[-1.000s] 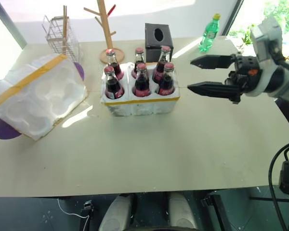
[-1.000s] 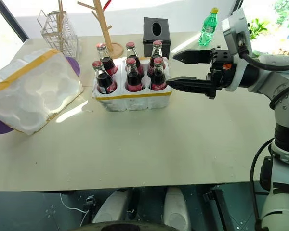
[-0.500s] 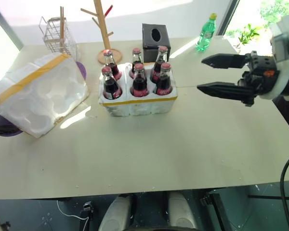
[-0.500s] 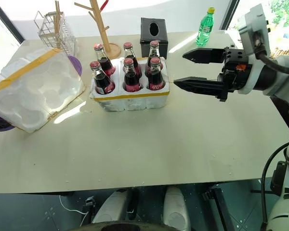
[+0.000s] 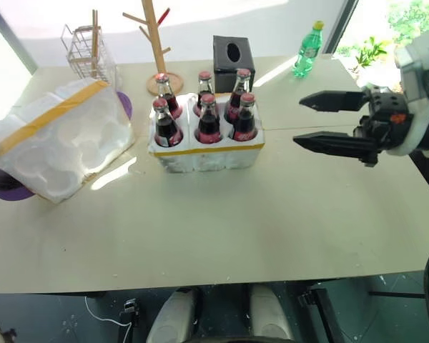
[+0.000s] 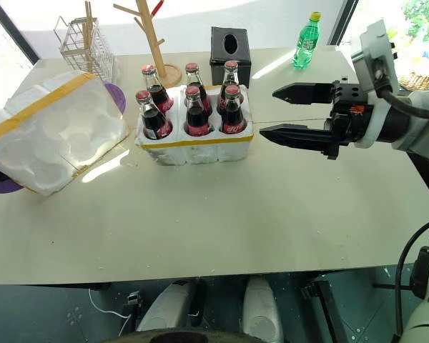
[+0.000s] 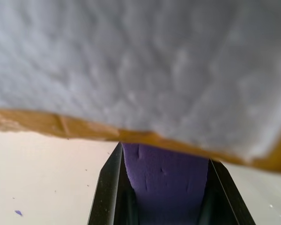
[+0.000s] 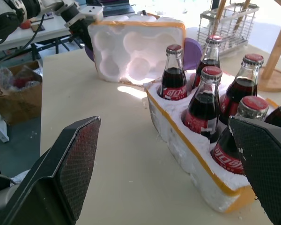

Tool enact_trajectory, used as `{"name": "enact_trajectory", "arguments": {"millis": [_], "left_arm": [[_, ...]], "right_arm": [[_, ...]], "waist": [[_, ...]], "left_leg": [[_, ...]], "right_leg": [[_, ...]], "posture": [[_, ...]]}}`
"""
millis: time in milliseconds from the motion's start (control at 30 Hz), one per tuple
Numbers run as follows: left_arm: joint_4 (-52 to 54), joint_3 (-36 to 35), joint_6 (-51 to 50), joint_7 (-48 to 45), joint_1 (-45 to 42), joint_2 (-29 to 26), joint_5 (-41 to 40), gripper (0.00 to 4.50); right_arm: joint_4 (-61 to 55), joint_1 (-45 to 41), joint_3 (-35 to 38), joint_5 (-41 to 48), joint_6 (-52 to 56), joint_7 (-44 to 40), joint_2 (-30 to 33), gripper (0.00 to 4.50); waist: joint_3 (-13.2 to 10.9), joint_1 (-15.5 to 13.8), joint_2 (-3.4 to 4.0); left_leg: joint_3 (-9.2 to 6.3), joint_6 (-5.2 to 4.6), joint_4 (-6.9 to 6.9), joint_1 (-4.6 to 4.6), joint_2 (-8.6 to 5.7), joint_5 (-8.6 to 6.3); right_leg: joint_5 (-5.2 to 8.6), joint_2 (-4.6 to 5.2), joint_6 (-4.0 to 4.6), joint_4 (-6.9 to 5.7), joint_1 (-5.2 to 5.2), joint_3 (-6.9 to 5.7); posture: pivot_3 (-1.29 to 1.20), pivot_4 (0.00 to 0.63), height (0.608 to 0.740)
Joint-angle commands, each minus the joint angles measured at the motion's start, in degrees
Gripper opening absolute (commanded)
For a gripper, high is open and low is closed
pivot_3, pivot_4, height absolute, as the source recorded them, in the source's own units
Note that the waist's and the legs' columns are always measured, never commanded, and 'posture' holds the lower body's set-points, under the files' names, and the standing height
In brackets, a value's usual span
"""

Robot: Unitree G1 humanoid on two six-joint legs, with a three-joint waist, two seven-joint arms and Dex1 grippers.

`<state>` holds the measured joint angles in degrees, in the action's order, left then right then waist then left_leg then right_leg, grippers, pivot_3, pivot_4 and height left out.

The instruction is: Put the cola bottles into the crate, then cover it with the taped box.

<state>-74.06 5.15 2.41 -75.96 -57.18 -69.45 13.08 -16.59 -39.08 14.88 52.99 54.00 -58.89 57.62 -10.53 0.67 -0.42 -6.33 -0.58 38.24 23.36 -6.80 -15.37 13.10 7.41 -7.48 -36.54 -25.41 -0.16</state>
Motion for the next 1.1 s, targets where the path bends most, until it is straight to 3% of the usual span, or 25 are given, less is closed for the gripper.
{"name": "enact_trajectory", "arguments": {"millis": [33,200,533,933,1100], "left_arm": [[3.2,-2.2,5.7,7.5,-2.5,0.6,-1.1,0.67],[12.1,-5.2,8.5,17.1,-4.9,3.0,-3.3,0.67],[46.3,-7.2,12.1,37.6,-2.9,11.0,-0.7,0.67],[65.1,0.8,14.9,51.3,11.0,13.7,20.9,0.67],[67.4,2.6,14.1,53.4,13.9,16.5,23.8,0.67]], "right_arm": [[-1.1,1.0,2.4,-1.5,-2.3,0.6,1.5,4.5],[-2.0,3.9,5.4,0.3,-1.3,1.2,2.5,4.5],[-2.5,8.0,8.7,2.3,0.0,3.5,2.9,4.5],[-4.3,14.2,14.4,5.1,1.5,6.3,3.4,4.5],[-4.8,15.0,14.9,6.0,1.4,7.5,3.2,4.5]], "waist": [[0.0,-0.1,-0.01],[-0.1,0.0,-0.4],[-0.1,0.1,-0.4],[-0.1,-0.1,-0.38],[-0.1,-0.7,-0.38]], "left_leg": [[0.0,0.0,0.0,0.0,0.0,0.0],[-0.06,0.02,0.04,0.07,-0.03,0.01],[0.01,0.28,0.02,0.05,-0.14,0.16],[0.08,0.3,0.0,0.0,-0.13,0.17],[0.07,0.29,0.01,0.01,-0.14,0.17]], "right_leg": [[0.0,0.0,0.0,0.0,0.0,0.0],[0.0,0.03,0.0,-0.02,-0.01,0.0],[-0.01,0.18,-0.01,0.07,-0.02,0.02],[-0.01,0.17,-0.01,0.1,0.01,0.05],[-0.03,0.2,-0.05,0.16,0.06,0.05]], "posture": [[0.0,0.15,0.74],[0.0,0.15,0.74],[0.0,0.15,0.74],[0.0,0.15,0.74],[0.0,0.15,0.74]]}}
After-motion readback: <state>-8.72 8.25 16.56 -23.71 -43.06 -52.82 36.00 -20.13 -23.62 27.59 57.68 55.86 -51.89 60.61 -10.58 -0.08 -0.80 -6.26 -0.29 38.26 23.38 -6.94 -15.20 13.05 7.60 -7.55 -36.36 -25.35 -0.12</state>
